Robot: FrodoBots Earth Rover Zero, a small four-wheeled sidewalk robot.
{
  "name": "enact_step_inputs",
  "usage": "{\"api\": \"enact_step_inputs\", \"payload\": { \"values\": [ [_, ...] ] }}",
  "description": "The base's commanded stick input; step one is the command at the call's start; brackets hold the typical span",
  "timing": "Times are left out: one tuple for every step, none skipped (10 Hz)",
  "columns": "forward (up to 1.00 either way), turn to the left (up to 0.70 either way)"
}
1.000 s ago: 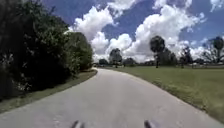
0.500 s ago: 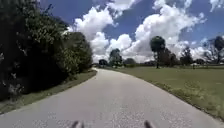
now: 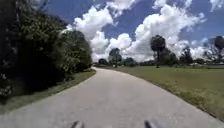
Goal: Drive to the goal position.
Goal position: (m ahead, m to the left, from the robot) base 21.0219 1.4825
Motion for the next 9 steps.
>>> {"api": "enact_step_inputs", "payload": {
  "values": [
    [0.5,0.0],
    [0.5,0.0],
    [0.5,0.0],
    [0.5,0.0],
    [0.5,0.0],
    [0.5,0.0],
    [0.5,0.0],
    [0.5,0.0],
    [0.5,0.0]
  ]
}}
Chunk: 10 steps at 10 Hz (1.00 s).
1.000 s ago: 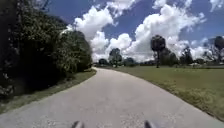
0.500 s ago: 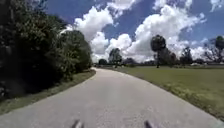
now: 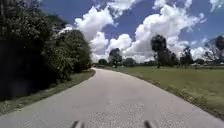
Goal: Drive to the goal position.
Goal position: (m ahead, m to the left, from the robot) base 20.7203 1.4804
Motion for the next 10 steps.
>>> {"api": "enact_step_inputs", "payload": {
  "values": [
    [0.5,0.0],
    [0.5,0.0],
    [0.5,0.0],
    [0.5,0.0],
    [0.5,0.0],
    [0.5,0.0],
    [0.5,0.0],
    [0.5,0.0],
    [0.34,0.0],
    [0.0,0.0]
  ]
}}
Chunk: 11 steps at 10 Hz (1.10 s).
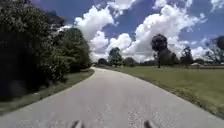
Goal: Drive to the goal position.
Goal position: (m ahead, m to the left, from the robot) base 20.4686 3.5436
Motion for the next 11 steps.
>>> {"api": "enact_step_inputs", "payload": {
  "values": [
    [0.0,0.0],
    [0.0,0.0],
    [0.0,0.0],
    [0.0,0.0],
    [0.0,0.0],
    [0.0,0.0],
    [0.0,0.0],
    [0.0,0.0],
    [0.05,0.0],
    [0.14,0.0],
    [0.22,0.0]
  ]
}}
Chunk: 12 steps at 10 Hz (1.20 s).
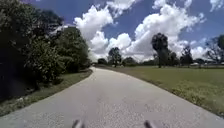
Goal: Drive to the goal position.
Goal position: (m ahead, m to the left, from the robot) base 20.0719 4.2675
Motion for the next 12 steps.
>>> {"api": "enact_step_inputs", "payload": {
  "values": [
    [0.3,0.0],
    [0.38,0.0],
    [0.46,0.0],
    [0.5,0.0],
    [0.5,0.0],
    [0.5,0.0],
    [0.5,0.0],
    [0.5,0.0],
    [0.5,0.0],
    [0.5,0.0],
    [0.5,0.0],
    [0.5,0.0]
  ]
}}
